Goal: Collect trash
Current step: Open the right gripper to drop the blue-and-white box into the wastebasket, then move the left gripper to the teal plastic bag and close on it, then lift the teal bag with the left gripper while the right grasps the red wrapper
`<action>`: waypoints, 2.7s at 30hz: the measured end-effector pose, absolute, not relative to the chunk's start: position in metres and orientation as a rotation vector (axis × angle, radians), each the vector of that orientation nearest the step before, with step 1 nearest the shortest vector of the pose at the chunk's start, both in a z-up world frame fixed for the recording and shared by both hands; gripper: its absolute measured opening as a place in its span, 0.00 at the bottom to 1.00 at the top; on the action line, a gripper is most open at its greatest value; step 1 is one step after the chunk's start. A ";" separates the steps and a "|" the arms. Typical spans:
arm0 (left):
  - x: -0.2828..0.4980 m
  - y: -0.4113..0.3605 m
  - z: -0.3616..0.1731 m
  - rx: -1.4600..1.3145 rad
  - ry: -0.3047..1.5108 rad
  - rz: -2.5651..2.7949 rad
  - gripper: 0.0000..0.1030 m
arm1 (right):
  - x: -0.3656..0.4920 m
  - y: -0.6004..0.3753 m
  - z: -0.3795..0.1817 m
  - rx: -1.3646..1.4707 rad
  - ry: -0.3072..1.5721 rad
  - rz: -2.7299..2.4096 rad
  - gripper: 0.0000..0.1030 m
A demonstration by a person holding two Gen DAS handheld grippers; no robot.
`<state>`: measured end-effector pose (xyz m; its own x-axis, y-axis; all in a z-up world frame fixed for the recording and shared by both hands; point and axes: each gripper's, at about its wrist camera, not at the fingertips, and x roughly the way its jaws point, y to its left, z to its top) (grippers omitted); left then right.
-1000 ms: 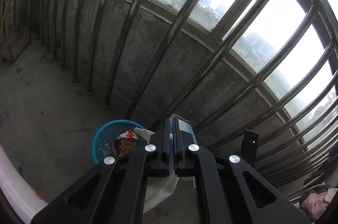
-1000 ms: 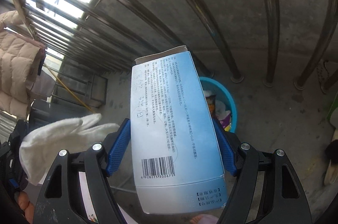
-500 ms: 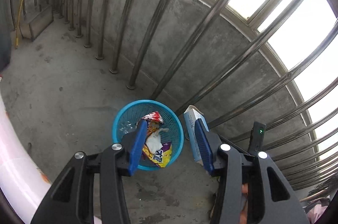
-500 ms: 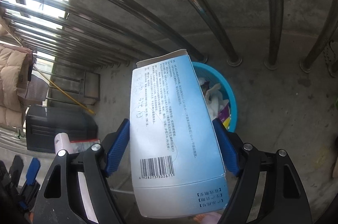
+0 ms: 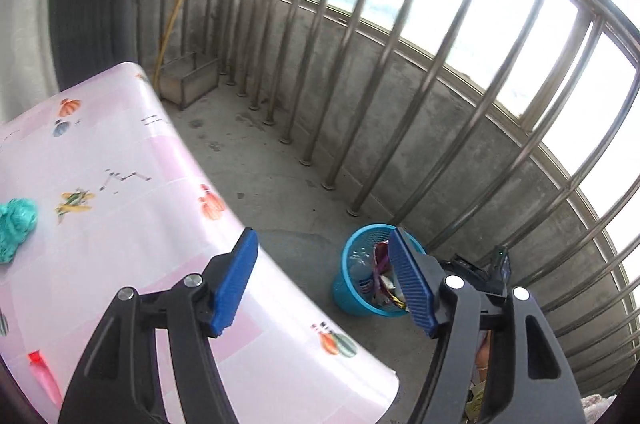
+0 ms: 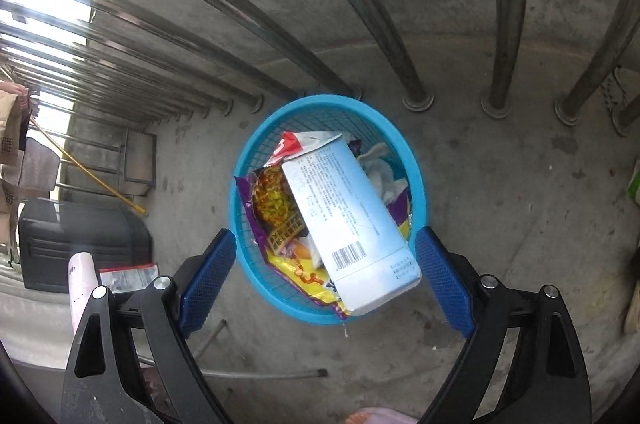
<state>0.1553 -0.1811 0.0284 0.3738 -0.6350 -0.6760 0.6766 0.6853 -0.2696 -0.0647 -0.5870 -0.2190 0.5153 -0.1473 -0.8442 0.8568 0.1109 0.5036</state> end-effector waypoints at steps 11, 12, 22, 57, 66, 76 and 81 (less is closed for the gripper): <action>0.161 -0.009 0.053 -0.076 0.724 -0.534 0.66 | 0.005 -0.538 -0.121 0.979 0.616 -0.639 0.76; 0.162 0.004 0.053 -0.081 0.715 -0.508 0.66 | 0.017 -0.527 -0.111 0.947 0.619 -0.590 0.75; 0.182 0.098 0.042 -0.175 0.687 -0.363 0.66 | 0.135 -0.392 -0.062 0.711 0.743 -0.067 0.58; 0.349 0.168 -0.076 -0.641 0.989 -0.456 0.24 | 0.387 -0.138 -0.088 0.725 1.221 0.505 0.28; 0.242 0.223 -0.069 -0.636 0.960 -0.415 0.23 | 0.345 -0.058 -0.088 0.487 1.394 0.768 0.27; 0.091 0.240 -0.062 -0.618 1.006 -0.368 0.23 | 0.254 0.035 -0.066 -0.005 1.414 1.082 0.29; 0.053 0.217 -0.062 -0.602 1.100 -0.427 0.25 | 0.223 0.032 -0.059 -0.075 1.386 1.090 0.33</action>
<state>0.0528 0.2170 -0.0616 0.3998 -0.5980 -0.6947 0.0275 0.7654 -0.6430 0.2233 0.0321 -0.0590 -0.1910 0.5659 -0.8020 -0.6460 0.5427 0.5368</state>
